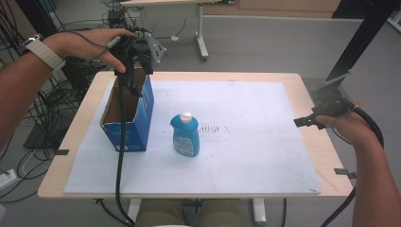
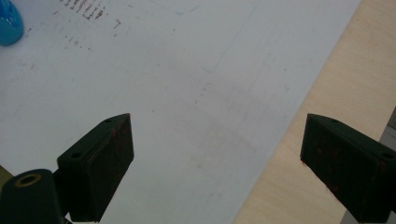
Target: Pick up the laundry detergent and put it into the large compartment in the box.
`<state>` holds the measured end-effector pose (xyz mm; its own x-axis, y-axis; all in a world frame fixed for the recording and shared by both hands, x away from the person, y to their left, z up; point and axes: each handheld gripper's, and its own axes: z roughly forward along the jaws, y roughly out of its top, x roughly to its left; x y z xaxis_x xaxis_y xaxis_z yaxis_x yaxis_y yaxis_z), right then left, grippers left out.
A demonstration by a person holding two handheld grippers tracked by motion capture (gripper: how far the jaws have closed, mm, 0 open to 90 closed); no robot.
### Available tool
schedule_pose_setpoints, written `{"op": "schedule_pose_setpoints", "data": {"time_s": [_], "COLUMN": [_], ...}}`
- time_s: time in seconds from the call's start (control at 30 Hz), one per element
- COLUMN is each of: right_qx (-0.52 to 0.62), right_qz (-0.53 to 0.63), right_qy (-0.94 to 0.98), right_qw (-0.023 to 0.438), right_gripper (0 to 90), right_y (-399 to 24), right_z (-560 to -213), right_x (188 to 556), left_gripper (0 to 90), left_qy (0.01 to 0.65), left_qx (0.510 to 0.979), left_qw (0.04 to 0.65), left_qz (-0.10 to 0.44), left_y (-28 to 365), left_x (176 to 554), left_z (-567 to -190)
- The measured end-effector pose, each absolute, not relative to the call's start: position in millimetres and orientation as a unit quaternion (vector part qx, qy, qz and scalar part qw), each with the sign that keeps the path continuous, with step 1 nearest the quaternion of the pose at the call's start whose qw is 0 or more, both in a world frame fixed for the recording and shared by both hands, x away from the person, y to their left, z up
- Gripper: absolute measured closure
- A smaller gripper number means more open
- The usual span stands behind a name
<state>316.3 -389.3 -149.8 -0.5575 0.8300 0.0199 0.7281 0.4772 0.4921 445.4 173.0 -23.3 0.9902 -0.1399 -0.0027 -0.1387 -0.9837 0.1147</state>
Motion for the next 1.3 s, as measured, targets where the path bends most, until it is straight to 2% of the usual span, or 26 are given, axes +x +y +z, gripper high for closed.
{"op": "schedule_pose_setpoints", "data": {"time_s": [1.3], "right_qx": [0.466], "right_qz": [0.231], "right_qy": [0.847], "right_qw": [0.112], "right_gripper": [9.5], "right_y": [-394.9], "right_z": [-148.6], "right_x": [301.8], "left_gripper": [8.6], "left_qy": [-0.085], "left_qx": [0.994], "left_qw": [0.068], "left_qz": [-0.007], "left_y": [167.4], "left_x": [449.1], "left_z": [-31.3]}}
